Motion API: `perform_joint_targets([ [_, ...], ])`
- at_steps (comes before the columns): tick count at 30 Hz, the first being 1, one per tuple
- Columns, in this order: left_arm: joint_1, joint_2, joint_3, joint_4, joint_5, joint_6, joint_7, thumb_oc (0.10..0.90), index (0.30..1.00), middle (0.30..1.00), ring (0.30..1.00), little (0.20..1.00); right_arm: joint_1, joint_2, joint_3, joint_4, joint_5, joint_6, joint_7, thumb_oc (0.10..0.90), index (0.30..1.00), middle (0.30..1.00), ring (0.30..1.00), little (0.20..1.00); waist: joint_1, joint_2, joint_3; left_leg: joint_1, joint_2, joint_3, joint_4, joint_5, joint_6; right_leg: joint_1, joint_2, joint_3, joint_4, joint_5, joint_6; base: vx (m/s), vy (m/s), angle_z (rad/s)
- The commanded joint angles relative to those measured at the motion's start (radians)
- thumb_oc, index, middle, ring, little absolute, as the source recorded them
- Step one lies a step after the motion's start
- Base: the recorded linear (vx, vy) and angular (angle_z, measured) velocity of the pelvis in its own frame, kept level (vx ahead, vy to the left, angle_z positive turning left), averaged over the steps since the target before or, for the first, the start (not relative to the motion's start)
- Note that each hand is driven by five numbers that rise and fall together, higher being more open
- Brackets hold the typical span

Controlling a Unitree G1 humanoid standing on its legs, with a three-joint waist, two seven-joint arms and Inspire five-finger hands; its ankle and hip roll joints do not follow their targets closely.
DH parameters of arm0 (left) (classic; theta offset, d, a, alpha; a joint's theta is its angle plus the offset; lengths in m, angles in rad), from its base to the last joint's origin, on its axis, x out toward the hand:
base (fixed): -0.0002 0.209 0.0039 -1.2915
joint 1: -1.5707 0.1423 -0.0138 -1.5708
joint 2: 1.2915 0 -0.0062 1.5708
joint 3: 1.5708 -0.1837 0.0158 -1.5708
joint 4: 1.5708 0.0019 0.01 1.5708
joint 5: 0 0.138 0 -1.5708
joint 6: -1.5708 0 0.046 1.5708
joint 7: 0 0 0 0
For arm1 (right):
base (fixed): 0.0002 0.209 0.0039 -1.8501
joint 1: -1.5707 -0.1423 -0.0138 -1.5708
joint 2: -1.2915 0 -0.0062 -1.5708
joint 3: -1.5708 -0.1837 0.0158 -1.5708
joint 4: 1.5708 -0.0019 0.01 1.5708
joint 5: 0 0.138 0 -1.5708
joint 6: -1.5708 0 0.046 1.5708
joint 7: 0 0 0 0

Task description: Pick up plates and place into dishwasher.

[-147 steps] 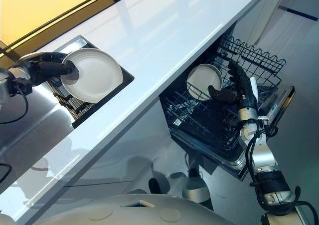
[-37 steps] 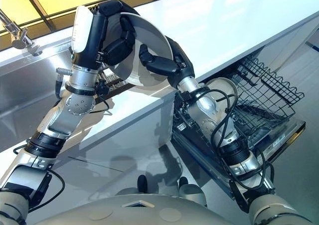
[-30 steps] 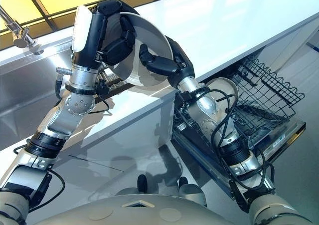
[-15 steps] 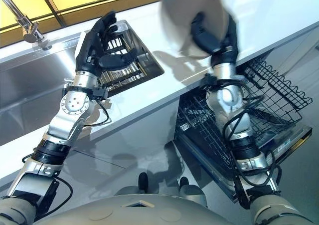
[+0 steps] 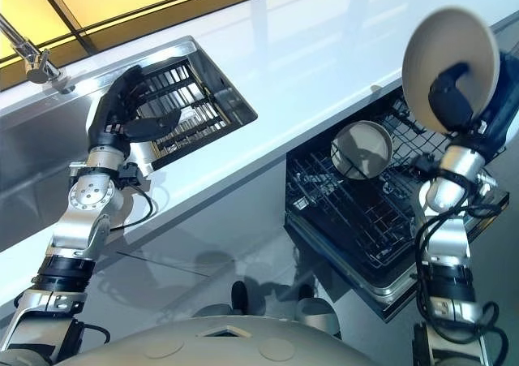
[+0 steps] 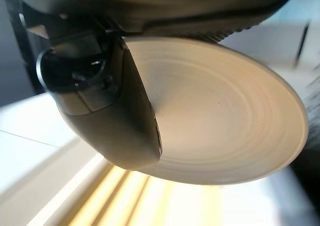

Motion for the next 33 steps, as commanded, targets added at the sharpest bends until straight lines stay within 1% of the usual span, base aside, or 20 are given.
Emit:
perform_joint_targets([
  [1,-0.046,0.070,0.103,0.037,0.033,-0.111,0.067,0.800,0.900,0.900,0.900,0.900,-0.021,-0.092,-0.068,-0.016,-0.129,-0.047,-0.005,0.100,0.300,0.300,0.300,0.200,-0.011,-0.009,-0.080,0.048,-0.050,0.043,0.007,-0.117,0.027,-0.055,0.068,0.004,0.111,-0.071,0.016,-0.01,0.030,-0.06],
  [2,-0.044,0.074,0.111,0.046,0.033,-0.112,0.077,0.800,0.900,0.900,0.900,0.900,-0.007,-0.088,-0.068,-0.003,-0.110,-0.044,0.012,0.100,0.300,0.300,0.300,0.200,-0.016,-0.008,-0.078,0.049,-0.050,0.047,0.007,-0.118,0.028,-0.057,0.067,0.005,0.112,-0.071,0.017,-0.02,0.031,-0.09],
  [4,-0.040,0.079,0.129,0.054,0.020,-0.111,0.101,0.800,0.900,0.900,0.900,0.900,0.026,-0.055,-0.057,0.025,-0.071,-0.050,0.056,0.100,0.300,0.300,0.300,0.200,-0.026,-0.006,-0.070,0.052,-0.052,0.052,0.007,-0.120,0.031,-0.061,0.066,0.009,0.119,-0.073,0.017,-0.02,0.028,-0.10],
  [6,-0.032,0.075,0.141,0.057,0.010,-0.127,0.126,0.800,0.900,0.900,0.900,0.900,0.044,-0.024,-0.032,0.042,-0.074,-0.055,0.076,0.100,0.300,0.300,0.300,0.200,-0.031,-0.005,-0.063,0.055,-0.054,0.055,0.007,-0.121,0.034,-0.063,0.065,0.011,0.123,-0.074,0.017,-0.01,0.020,-0.09],
  [10,-0.034,0.069,0.149,0.076,-0.013,-0.153,0.153,0.800,0.900,0.900,0.900,0.900,0.050,0.002,0.021,0.077,-0.072,-0.051,0.100,0.100,0.300,0.300,0.300,0.200,-0.034,-0.002,-0.056,0.058,-0.056,0.059,0.008,-0.122,0.035,-0.065,0.063,0.011,0.128,-0.074,0.017,-0.01,0.015,-0.05],
  [13,-0.037,0.069,0.144,0.085,-0.023,-0.157,0.164,0.800,0.900,0.900,0.900,0.900,0.038,0.001,0.061,0.097,-0.081,-0.042,0.118,0.100,0.300,0.300,0.300,0.200,-0.029,-0.002,-0.050,0.061,-0.058,0.057,0.009,-0.122,0.035,-0.063,0.063,0.007,0.131,-0.077,0.017,0.00,0.000,0.00],
  [17,-0.039,0.067,0.123,0.082,-0.025,-0.156,0.171,0.800,0.900,0.900,0.900,0.900,0.009,-0.014,0.119,0.140,-0.077,-0.036,0.131,0.100,0.300,0.300,0.300,0.200,-0.013,-0.002,-0.042,0.060,-0.059,0.048,0.011,-0.121,0.033,-0.060,0.063,-0.001,0.135,-0.080,0.015,0.00,0.000,0.00],
  [19,-0.041,0.068,0.114,0.077,-0.029,-0.150,0.173,0.800,0.900,0.900,0.900,0.900,-0.008,-0.018,0.148,0.153,-0.074,-0.013,0.140,0.100,0.300,0.300,0.300,0.200,-0.004,-0.002,-0.041,0.060,-0.059,0.042,0.011,-0.120,0.033,-0.058,0.063,-0.005,0.136,-0.083,0.014,0.00,0.000,0.00],
  [22,-0.040,0.065,0.106,0.074,-0.026,-0.146,0.172,0.800,0.900,0.900,0.900,0.900,-0.025,-0.019,0.174,0.170,-0.070,-0.003,0.142,0.100,0.300,0.300,0.300,0.200,0.005,-0.002,-0.041,0.060,-0.060,0.037,0.011,-0.121,0.032,-0.055,0.062,-0.011,0.136,-0.085,0.013,0.02,-0.005,0.05],
  [23,-0.037,0.062,0.099,0.073,-0.026,-0.149,0.170,0.800,0.900,0.900,0.900,0.900,-0.043,-0.019,0.195,0.190,-0.066,0.005,0.141,0.100,0.300,0.300,0.300,0.200,0.016,-0.002,-0.041,0.061,-0.060,0.032,0.011,-0.120,0.032,-0.052,0.063,-0.014,0.135,-0.087,0.011,0.03,-0.010,0.07],
  [26,-0.039,0.060,0.088,0.069,-0.026,-0.146,0.167,0.800,0.900,0.900,0.900,0.900,-0.068,-0.020,0.221,0.218,-0.065,0.024,0.132,0.100,0.300,0.300,0.300,0.200,0.030,-0.003,-0.039,0.060,-0.059,0.025,0.012,-0.120,0.031,-0.048,0.063,-0.021,0.135,-0.090,0.009,0.02,-0.011,0.04],
  [30,-0.049,0.061,0.067,0.071,-0.036,-0.142,0.165,0.800,0.900,0.900,0.900,0.900,-0.112,-0.029,0.260,0.280,-0.063,0.083,0.120,0.100,0.300,0.300,0.300,0.200,0.053,-0.003,-0.038,0.058,-0.060,0.012,0.013,-0.118,0.029,-0.042,0.064,-0.031,0.135,-0.094,0.005,0.02,-0.013,0.10],
  [33,-0.054,0.060,0.059,0.067,-0.037,-0.133,0.155,0.800,0.900,0.900,0.900,0.900,-0.140,-0.034,0.287,0.344,-0.066,0.141,0.127,0.100,0.300,0.300,0.300,0.200,0.069,-0.004,-0.038,0.055,-0.059,0.001,0.014,-0.116,0.027,-0.039,0.065,-0.038,0.135,-0.098,0.000,0.03,-0.012,0.14],
])
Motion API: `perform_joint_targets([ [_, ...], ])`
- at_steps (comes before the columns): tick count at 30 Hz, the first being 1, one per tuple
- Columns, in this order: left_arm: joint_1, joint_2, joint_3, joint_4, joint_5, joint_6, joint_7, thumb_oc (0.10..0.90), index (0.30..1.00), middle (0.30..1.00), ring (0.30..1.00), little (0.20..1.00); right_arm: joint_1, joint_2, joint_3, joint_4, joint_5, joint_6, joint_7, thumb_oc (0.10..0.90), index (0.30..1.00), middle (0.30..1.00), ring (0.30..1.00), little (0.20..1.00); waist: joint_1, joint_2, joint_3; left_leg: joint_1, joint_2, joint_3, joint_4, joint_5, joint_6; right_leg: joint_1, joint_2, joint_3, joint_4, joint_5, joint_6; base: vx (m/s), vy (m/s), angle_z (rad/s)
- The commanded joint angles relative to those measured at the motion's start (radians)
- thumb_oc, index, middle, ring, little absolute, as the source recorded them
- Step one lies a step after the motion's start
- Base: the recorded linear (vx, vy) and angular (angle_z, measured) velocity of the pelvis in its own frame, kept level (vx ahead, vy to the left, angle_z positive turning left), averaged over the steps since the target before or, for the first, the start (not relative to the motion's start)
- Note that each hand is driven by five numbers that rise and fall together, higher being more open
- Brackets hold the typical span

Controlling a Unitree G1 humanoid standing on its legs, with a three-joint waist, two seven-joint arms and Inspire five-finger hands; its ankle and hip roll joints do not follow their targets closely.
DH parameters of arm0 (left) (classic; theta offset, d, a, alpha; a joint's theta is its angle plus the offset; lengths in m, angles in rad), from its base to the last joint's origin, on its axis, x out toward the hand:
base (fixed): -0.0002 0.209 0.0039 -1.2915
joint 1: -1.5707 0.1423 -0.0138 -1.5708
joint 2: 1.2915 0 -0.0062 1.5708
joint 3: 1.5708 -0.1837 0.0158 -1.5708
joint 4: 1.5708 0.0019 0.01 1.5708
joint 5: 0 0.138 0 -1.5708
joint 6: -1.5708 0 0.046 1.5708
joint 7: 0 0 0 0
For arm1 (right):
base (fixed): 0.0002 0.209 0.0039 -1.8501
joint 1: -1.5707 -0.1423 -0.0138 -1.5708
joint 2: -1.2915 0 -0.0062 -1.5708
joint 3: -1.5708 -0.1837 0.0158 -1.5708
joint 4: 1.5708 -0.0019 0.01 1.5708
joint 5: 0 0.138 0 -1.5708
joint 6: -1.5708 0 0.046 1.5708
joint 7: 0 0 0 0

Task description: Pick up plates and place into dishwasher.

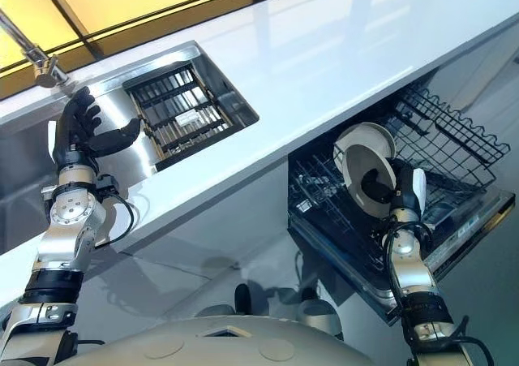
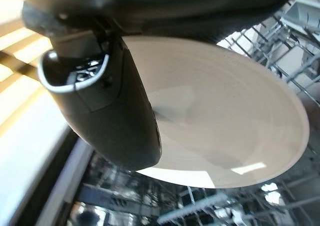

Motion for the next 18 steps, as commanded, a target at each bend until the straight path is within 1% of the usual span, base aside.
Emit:
perform_joint_targets([
  [1,-0.091,0.065,0.001,-0.007,-0.008,-0.097,0.012,0.800,0.900,0.900,0.900,0.900,-0.146,-0.071,0.013,-0.002,-0.013,0.009,-0.025,0.100,0.300,0.300,0.300,0.200,0.027,-0.006,-0.038,0.039,-0.058,0.010,0.014,-0.116,0.027,-0.061,0.066,-0.025,0.136,-0.100,-0.001,0.03,-0.012,0.10],
  [3,-0.093,0.064,-0.004,-0.011,-0.005,-0.087,0.003,0.800,0.900,0.900,0.900,0.900,-0.158,-0.073,0.032,0.040,-0.004,0.036,-0.012,0.100,0.300,0.300,0.300,0.200,0.037,-0.007,-0.038,0.038,-0.058,0.002,0.014,-0.114,0.026,-0.058,0.068,-0.029,0.136,-0.103,-0.005,0.03,-0.015,0.17],
  [5,-0.099,0.067,-0.015,-0.018,-0.012,-0.073,-0.005,0.800,0.900,0.900,0.900,0.900,-0.179,-0.069,0.054,0.077,0.046,0.062,-0.002,0.100,0.300,0.300,0.300,0.200,0.049,-0.009,-0.035,0.038,-0.057,-0.009,0.014,-0.113,0.025,-0.053,0.069,-0.033,0.136,-0.105,-0.009,0.03,-0.020,0.20],
  [6,-0.100,0.067,-0.015,-0.019,-0.014,-0.071,-0.006,0.800,0.900,0.900,0.900,0.900,-0.181,-0.068,0.055,0.079,0.047,0.064,-0.001,0.100,0.300,0.300,0.300,0.200,0.049,-0.009,-0.034,0.038,-0.057,-0.010,0.014,-0.112,0.025,-0.053,0.069,-0.034,0.136,-0.105,-0.010,0.02,-0.020,0.16],
  [7,-0.103,0.070,-0.018,-0.020,-0.018,-0.067,-0.011,0.800,0.900,0.900,0.900,0.900,-0.192,-0.068,0.063,0.085,0.055,0.067,-0.003,0.355,0.519,0.519,0.519,0.455,0.053,-0.010,-0.033,0.039,-0.057,-0.013,0.015,-0.112,0.026,-0.051,0.069,-0.035,0.136,-0.105,-0.011,0.01,-0.018,0.14],
  [8,-0.109,0.070,-0.026,-0.018,-0.018,-0.063,-0.011,0.800,0.900,0.900,0.900,0.900,-0.207,-0.063,0.072,0.077,0.076,0.065,-0.015,0.800,0.900,0.900,0.900,0.900,0.057,-0.010,-0.030,0.038,-0.057,-0.017,0.015,-0.111,0.025,-0.050,0.070,-0.036,0.136,-0.104,-0.011,0.02,-0.019,0.18],
  [9,-0.112,0.071,-0.029,-0.020,-0.020,-0.059,-0.013,0.800,0.900,0.900,0.900,0.900,-0.215,-0.061,0.075,0.065,0.096,0.058,-0.030,0.800,0.900,0.900,0.900,0.900,0.059,-0.010,-0.029,0.038,-0.057,-0.020,0.015,-0.111,0.025,-0.049,0.070,-0.036,0.135,-0.104,-0.012,0.01,-0.011,0.22],
  [11,-0.110,0.065,-0.038,-0.015,-0.015,-0.064,-0.017,0.800,0.900,0.900,0.900,0.900,-0.233,-0.037,0.071,0.013,0.155,-0.008,-0.106,0.800,0.900,0.900,0.900,0.900,0.062,-0.007,-0.024,0.039,-0.057,-0.024,0.015,-0.109,0.026,-0.048,0.071,-0.036,0.135,-0.102,-0.013,0.01,-0.003,0.19],
  [15,-0.092,0.039,-0.040,-0.009,0.001,-0.082,-0.022,0.800,0.900,0.900,0.900,0.900,-0.222,0.028,0.044,-0.122,0.120,-0.137,-0.226,0.800,0.900,0.900,0.900,0.900,0.059,0.002,-0.019,0.038,-0.059,-0.022,0.016,-0.110,0.029,-0.052,0.072,-0.032,0.138,-0.102,-0.013,0.00,0.015,0.07],
  [17,-0.086,0.030,-0.032,-0.003,0.001,-0.087,-0.027,0.800,0.900,0.900,0.900,0.900,-0.208,0.043,0.018,-0.174,0.093,-0.200,-0.240,0.800,0.900,0.900,0.900,0.900,0.052,0.006,-0.019,0.039,-0.061,-0.019,0.017,-0.114,0.030,-0.055,0.071,-0.029,0.142,-0.105,-0.010,0.00,0.000,0.00],
  [18,-0.086,0.030,-0.030,-0.003,-0.002,-0.085,-0.029,0.800,0.900,0.900,0.900,0.900,-0.206,0.043,0.010,-0.187,0.085,-0.210,-0.241,0.800,0.900,0.900,0.900,0.900,0.051,0.006,-0.019,0.040,-0.061,-0.018,0.017,-0.116,0.030,-0.056,0.071,-0.029,0.143,-0.105,-0.009,0.00,0.000,0.00],
])
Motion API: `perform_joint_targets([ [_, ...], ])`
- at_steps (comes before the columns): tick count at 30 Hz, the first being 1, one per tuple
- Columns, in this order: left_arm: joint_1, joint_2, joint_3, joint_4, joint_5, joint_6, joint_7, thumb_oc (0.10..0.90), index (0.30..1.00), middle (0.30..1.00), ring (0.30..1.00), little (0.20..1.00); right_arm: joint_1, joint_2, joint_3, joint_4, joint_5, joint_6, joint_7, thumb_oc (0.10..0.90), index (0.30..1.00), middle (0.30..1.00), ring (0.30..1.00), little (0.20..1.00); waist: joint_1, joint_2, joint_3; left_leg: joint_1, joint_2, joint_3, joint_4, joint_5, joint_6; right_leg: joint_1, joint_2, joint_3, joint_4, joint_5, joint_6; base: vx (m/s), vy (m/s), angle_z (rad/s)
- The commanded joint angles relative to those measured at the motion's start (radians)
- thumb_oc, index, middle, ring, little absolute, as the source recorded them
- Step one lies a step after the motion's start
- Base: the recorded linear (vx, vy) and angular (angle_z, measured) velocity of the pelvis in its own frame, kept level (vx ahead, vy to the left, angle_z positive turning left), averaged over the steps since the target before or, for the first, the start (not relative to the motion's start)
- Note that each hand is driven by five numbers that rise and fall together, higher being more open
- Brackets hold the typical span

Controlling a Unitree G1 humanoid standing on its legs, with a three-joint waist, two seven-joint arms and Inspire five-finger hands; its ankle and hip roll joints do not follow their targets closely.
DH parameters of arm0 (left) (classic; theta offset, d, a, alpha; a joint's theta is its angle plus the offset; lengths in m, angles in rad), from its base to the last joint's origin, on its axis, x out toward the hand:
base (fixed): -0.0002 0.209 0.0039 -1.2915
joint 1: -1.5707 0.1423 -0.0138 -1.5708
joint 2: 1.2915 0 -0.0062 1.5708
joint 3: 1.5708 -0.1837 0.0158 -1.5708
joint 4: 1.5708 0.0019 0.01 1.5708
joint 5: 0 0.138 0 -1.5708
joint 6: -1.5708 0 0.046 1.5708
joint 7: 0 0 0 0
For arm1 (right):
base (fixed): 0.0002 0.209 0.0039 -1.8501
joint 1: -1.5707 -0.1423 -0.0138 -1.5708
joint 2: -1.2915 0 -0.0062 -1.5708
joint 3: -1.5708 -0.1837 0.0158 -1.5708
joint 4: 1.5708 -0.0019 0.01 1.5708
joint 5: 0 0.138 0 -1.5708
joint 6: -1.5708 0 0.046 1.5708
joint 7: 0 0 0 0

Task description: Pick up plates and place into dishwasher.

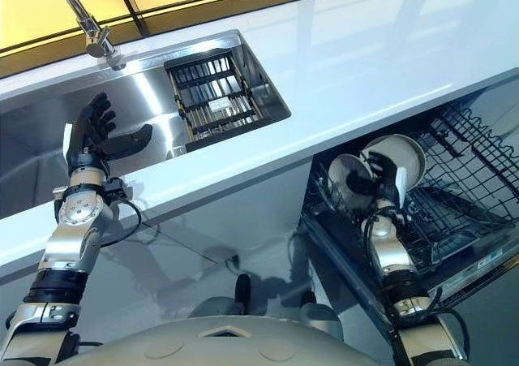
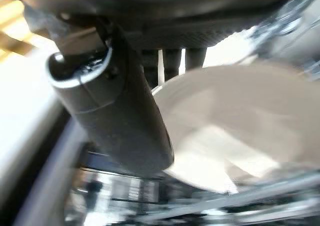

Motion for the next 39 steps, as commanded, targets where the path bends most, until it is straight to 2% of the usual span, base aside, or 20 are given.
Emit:
perform_joint_targets([
  [1,-0.089,0.047,0.013,-0.011,0.003,-0.090,0.002,0.800,0.900,0.900,0.900,0.900,-0.105,-0.050,-0.074,-0.160,-0.079,-0.203,-0.069,0.800,0.900,0.900,0.900,0.900,-0.012,0.006,-0.042,0.067,-0.058,0.050,0.017,-0.144,0.027,-0.068,0.065,0.026,0.144,-0.101,-0.002,0.00,0.000,0.00],
  [9,-0.075,0.040,0.035,-0.014,-0.014,-0.082,-0.021,0.800,0.900,0.900,0.900,0.900,-0.047,-0.077,-0.158,-0.244,-0.059,-0.235,-0.035,0.800,0.900,0.900,0.900,0.900,-0.042,0.002,-0.048,0.072,-0.059,0.075,0.014,-0.152,0.028,-0.070,0.065,0.039,0.138,-0.100,0.002,-0.01,0.002,-0.02],
  [17,-0.068,0.036,0.049,-0.015,-0.009,-0.085,-0.023,0.800,0.900,0.900,0.900,0.900,-0.012,-0.071,-0.233,-0.357,-0.052,-0.328,-0.109,0.800,0.900,0.900,0.900,0.900,-0.073,0.003,-0.046,0.078,-0.058,0.106,0.012,-0.156,0.031,-0.075,0.068,0.050,0.137,-0.094,0.007,-0.02,-0.002,-0.12],
  [21,-0.056,0.040,0.073,-0.009,-0.014,-0.093,-0.022,0.800,0.900,0.900,0.900,0.900,0.053,-0.053,-0.290,-0.376,-0.003,-0.353,-0.139,0.800,0.900,0.900,0.900,0.900,-0.096,0.007,-0.049,0.078,-0.057,0.124,0.011,-0.160,0.031,-0.085,0.066,0.055,0.145,-0.096,0.014,-0.02,0.006,-0.19],
  [24,-0.043,0.043,0.090,-0.007,-0.019,-0.096,-0.021,0.800,0.900,0.900,0.900,0.900,0.100,-0.024,-0.326,-0.349,0.038,-0.341,-0.153,0.800,0.900,0.900,0.900,0.900,-0.113,0.011,-0.048,0.078,-0.056,0.135,0.010,-0.162,0.031,-0.092,0.065,0.056,0.152,-0.098,0.018,-0.01,0.007,-0.07],
  [27,-0.035,0.048,0.105,-0.015,-0.026,-0.084,-0.017,0.800,0.900,0.900,0.900,0.900,0.136,0.017,-0.347,-0.277,0.140,-0.315,-0.092,0.800,0.900,0.900,0.900,0.900,-0.124,0.015,-0.045,0.080,-0.055,0.144,0.010,-0.165,0.034,-0.093,0.063,0.056,0.155,-0.100,0.019,-0.01,-0.006,-0.09],
  [31,-0.034,0.058,0.112,-0.019,-0.031,-0.075,-0.018,0.800,0.900,0.900,0.900,0.900,0.160,0.044,-0.338,-0.173,0.212,-0.317,-0.015,0.800,0.900,0.900,0.900,0.900,-0.126,0.015,-0.039,0.082,-0.056,0.145,0.011,-0.166,0.037,-0.094,0.062,0.055,0.156,-0.099,0.018,0.01,-0.032,-0.14],
  [35,-0.051,0.073,0.100,-0.008,-0.034,-0.067,-0.018,0.800,0.900,0.900,0.900,0.900,0.141,0.017,-0.318,-0.058,0.201,-0.285,0.009,0.800,0.900,0.900,0.900,0.900,-0.113,0.014,-0.034,0.080,-0.056,0.138,0.013,-0.164,0.035,-0.091,0.061,0.048,0.153,-0.094,0.017,0.04,-0.070,-0.01],
  [39,-0.068,0.097,0.083,0.004,-0.034,-0.055,-0.037,0.800,0.900,0.900,0.900,0.900,0.100,-0.027,-0.297,0.045,0.262,-0.264,0.053,0.800,0.900,0.900,0.900,0.900,-0.091,0.017,-0.027,0.077,-0.056,0.121,0.016,-0.160,0.030,-0.085,0.061,0.039,0.148,-0.092,0.014,0.07,-0.105,0.02],
])
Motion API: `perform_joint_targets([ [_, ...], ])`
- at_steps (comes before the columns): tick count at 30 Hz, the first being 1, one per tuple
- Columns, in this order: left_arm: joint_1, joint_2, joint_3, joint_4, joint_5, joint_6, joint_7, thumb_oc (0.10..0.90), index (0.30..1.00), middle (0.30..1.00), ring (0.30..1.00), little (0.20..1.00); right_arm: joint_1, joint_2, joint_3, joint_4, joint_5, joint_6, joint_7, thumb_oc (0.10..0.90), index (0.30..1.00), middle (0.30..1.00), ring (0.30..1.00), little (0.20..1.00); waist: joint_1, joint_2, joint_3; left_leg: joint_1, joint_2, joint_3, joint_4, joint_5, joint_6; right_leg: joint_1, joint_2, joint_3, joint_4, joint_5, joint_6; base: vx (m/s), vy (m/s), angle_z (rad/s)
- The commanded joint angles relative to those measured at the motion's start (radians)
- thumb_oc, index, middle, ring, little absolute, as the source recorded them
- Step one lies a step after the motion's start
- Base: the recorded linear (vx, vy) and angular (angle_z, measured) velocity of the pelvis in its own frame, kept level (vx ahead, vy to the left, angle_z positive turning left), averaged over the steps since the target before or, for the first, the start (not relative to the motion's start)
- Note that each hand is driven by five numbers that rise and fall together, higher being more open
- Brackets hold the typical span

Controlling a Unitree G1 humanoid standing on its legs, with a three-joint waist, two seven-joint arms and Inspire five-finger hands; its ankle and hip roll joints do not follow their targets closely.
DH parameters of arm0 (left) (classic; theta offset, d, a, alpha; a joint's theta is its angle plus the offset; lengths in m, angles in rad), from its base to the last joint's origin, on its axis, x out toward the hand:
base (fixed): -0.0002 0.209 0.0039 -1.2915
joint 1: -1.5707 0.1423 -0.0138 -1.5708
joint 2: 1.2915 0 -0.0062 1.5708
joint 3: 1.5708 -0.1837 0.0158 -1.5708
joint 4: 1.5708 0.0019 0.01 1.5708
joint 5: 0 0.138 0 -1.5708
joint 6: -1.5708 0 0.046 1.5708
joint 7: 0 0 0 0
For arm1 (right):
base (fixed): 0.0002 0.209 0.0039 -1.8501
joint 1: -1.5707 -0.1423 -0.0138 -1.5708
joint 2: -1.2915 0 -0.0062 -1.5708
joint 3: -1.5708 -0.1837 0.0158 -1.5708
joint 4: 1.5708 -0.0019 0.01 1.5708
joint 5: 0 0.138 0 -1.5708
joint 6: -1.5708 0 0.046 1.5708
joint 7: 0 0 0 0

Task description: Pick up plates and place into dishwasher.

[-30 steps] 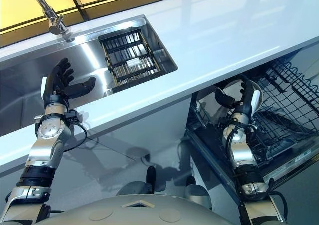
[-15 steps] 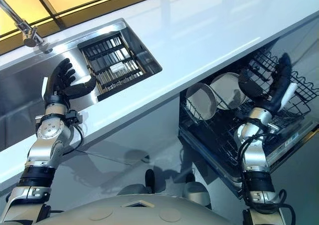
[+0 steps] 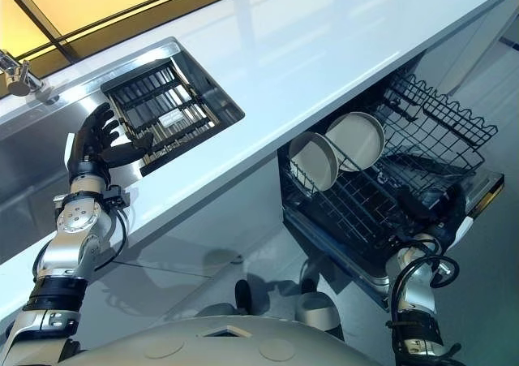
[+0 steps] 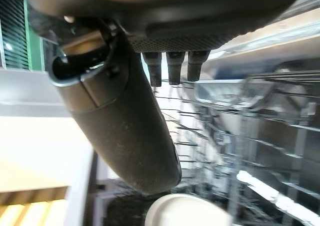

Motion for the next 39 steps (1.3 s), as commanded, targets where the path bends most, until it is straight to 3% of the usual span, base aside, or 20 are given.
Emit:
perform_joint_targets([
  [1,-0.114,0.102,0.053,0.008,-0.004,-0.055,0.000,0.800,0.900,0.900,0.900,0.900,-0.125,-0.102,0.014,-0.008,0.071,-0.055,0.059,0.800,0.900,0.900,0.900,0.900,0.034,0.011,-0.034,0.044,-0.066,0.019,0.017,-0.122,0.040,-0.068,0.065,-0.045,0.148,-0.092,0.012,0.06,-0.077,0.04],
  [6,-0.128,0.117,0.031,0.006,-0.009,-0.041,-0.015,0.800,0.900,0.900,0.900,0.900,-0.180,-0.119,0.010,0.137,0.216,-0.030,0.084,0.800,0.900,0.900,0.900,0.900,0.062,0.023,-0.022,0.032,-0.063,-0.004,0.022,-0.114,0.033,-0.069,0.067,-0.058,0.156,-0.099,0.005,0.08,-0.096,0.14],
  [8,-0.140,0.128,0.012,-0.012,-0.010,-0.023,-0.018,0.800,0.900,0.900,0.900,0.900,-0.214,-0.127,0.004,0.204,0.353,-0.015,0.083,0.800,0.900,0.900,0.900,0.900,0.083,0.033,-0.009,0.019,-0.061,-0.025,0.027,-0.108,0.029,-0.071,0.070,-0.064,0.165,-0.106,-0.003,0.06,-0.093,0.12],
  [12,-0.169,0.146,-0.017,-0.038,-0.020,0.000,-0.016,0.800,0.900,0.900,0.900,0.900,-0.259,-0.115,0.001,0.249,0.564,-0.053,0.090,0.800,0.900,0.900,0.900,0.900,0.108,0.046,0.014,-0.003,-0.057,-0.056,0.030,-0.095,0.024,-0.079,0.075,-0.075,0.175,-0.114,-0.017,0.01,-0.071,0.23],
  [16,-0.195,0.152,-0.032,-0.049,-0.030,0.013,-0.011,0.800,0.900,0.900,0.900,0.900,-0.291,-0.078,0.028,0.220,0.643,-0.068,0.130,0.800,0.900,0.900,0.900,0.900,0.122,0.052,0.030,-0.020,-0.056,-0.072,0.038,-0.088,0.020,-0.084,0.077,-0.084,0.180,-0.114,-0.027,0.00,-0.051,0.24],
  [24,-0.234,0.136,-0.054,-0.023,-0.025,-0.005,-0.001,0.800,0.900,0.900,0.900,0.900,-0.381,0.021,0.138,0.035,0.950,-0.091,0.470,0.800,0.900,0.900,0.900,0.900,0.137,0.044,0.060,-0.045,-0.052,-0.080,0.061,-0.085,0.015,-0.088,0.083,-0.097,0.177,-0.112,-0.041,0.00,-0.025,0.09],
  [27,-0.242,0.125,-0.061,-0.014,-0.015,-0.015,0.001,0.800,0.900,0.900,0.900,0.900,-0.423,0.043,0.182,-0.050,0.988,-0.089,0.566,0.800,0.900,0.900,0.900,0.900,0.142,0.041,0.062,-0.047,-0.051,-0.079,0.064,-0.084,0.015,-0.086,0.084,-0.099,0.172,-0.110,-0.043,0.00,0.000,0.00],
  [30,-0.261,0.117,-0.069,0.003,-0.009,-0.026,0.002,0.800,0.900,0.900,0.900,0.900,-0.510,0.057,0.254,-0.169,0.990,-0.104,0.642,0.800,0.900,0.900,0.900,0.900,0.150,0.036,0.064,-0.052,-0.052,-0.079,0.069,-0.085,0.015,-0.086,0.084,-0.100,0.165,-0.108,-0.046,0.00,0.000,0.00],
  [33,-0.282,0.113,-0.072,0.028,-0.008,-0.031,-0.006,0.800,0.900,0.900,0.900,0.900,-0.588,0.067,0.296,-0.261,0.901,-0.132,0.659,0.800,0.900,0.900,0.900,0.900,0.156,0.032,0.062,-0.055,-0.052,-0.077,0.074,-0.087,0.014,-0.084,0.082,-0.101,0.159,-0.107,-0.048,0.00,0.000,0.00],
  [37,-0.298,0.105,-0.081,0.073,-0.002,-0.043,-0.014,0.800,0.900,0.900,0.900,0.900,-0.698,0.060,0.333,-0.390,0.659,-0.233,0.570,0.800,0.900,0.900,0.900,0.900,0.161,0.027,0.048,-0.053,-0.057,-0.075,0.080,-0.092,0.015,-0.080,0.079,-0.099,0.153,-0.107,-0.049,0.06,0.024,0.00],
  [39,-0.299,0.099,-0.083,0.088,-0.003,-0.045,-0.020,0.800,0.900,0.900,0.900,0.900,-0.732,0.054,0.333,-0.445,0.481,-0.278,0.472,0.800,0.900,0.900,0.900,0.900,0.161,0.026,0.038,-0.050,-0.060,-0.075,0.081,-0.096,0.016,-0.078,0.078,-0.095,0.148,-0.106,-0.048,0.06,0.040,0.06],
])
